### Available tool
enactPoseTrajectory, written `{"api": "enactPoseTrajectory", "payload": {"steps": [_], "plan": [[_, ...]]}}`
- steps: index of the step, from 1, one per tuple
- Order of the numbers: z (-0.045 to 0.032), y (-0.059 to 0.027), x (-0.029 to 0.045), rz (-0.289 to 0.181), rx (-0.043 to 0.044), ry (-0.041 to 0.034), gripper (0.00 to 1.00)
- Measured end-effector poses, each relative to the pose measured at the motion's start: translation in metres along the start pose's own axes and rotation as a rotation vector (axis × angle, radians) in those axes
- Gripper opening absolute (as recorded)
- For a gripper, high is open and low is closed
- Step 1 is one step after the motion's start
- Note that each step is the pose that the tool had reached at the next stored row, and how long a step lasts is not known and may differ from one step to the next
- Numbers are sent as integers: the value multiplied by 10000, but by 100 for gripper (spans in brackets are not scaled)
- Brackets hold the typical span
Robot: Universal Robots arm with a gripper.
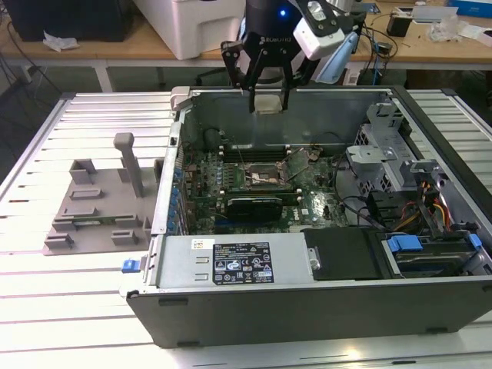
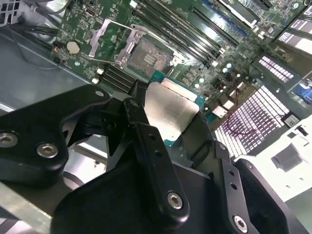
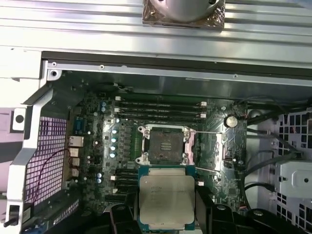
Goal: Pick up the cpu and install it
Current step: 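Pick up the cpu and move it towards the insertion slot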
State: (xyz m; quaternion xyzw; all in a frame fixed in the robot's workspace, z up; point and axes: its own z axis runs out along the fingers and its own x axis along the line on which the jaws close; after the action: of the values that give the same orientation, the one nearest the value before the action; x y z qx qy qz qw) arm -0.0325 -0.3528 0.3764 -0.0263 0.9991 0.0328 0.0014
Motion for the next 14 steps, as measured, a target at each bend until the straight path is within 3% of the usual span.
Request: {"api": "enactPoseTrajectory", "payload": {"steps": [14], "plan": [[328, 141, -25, -9, -2, 2, 54]]}}
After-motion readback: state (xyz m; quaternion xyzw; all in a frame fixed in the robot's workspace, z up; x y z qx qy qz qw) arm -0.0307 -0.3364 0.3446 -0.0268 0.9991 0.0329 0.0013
